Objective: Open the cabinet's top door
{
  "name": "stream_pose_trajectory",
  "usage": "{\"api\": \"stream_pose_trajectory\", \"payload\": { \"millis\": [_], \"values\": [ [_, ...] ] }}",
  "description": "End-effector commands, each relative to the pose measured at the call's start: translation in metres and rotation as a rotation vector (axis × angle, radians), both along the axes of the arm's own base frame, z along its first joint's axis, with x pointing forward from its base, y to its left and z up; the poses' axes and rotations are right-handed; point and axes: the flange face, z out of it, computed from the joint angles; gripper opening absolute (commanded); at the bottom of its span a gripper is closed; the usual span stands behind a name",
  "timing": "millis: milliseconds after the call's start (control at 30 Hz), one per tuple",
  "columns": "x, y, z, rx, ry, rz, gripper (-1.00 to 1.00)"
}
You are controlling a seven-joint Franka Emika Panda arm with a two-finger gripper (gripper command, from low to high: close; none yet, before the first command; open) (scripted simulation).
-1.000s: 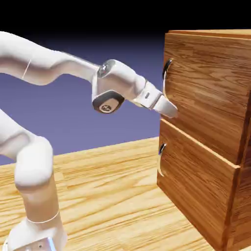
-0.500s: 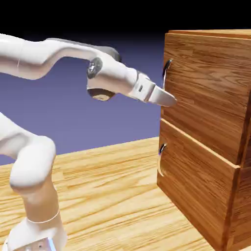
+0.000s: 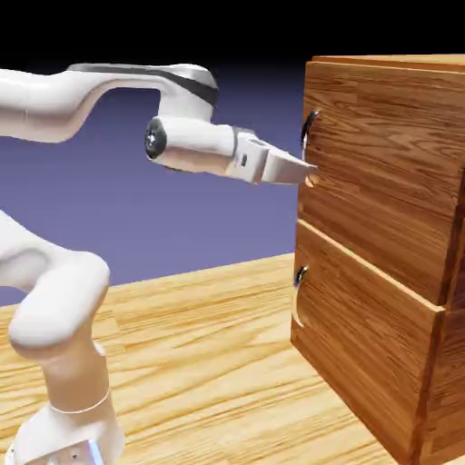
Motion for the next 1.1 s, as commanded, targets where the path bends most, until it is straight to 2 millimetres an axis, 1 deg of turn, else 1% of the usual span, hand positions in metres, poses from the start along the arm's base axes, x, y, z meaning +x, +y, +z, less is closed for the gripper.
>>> {"api": "stream_pose_trajectory", "payload": {
  "millis": [0, 267, 567, 633, 767, 800, 833, 867, 1067],
  "values": [
    [0.0, 0.003, 0.0, -0.002, -0.012, -0.001, 0.0],
    [0.001, 0.033, -0.007, -0.017, -0.106, -0.016, 0.0],
    [0.009, 0.073, -0.02, -0.04, -0.2, -0.042, 0.0],
    [0.009, 0.074, -0.02, -0.04, -0.201, -0.042, 0.0],
    [0.052, 0.072, -0.02, -0.042, -0.201, -0.042, 0.0],
    [0.059, 0.072, -0.02, -0.04, -0.201, -0.042, 0.0],
    [0.059, 0.072, -0.02, -0.04, -0.201, -0.042, -1.0],
    [0.059, 0.072, -0.02, -0.04, -0.201, -0.042, -1.0],
    [0.035, 0.062, -0.02, -0.034, -0.202, 0.022, -1.0]
  ]
}}
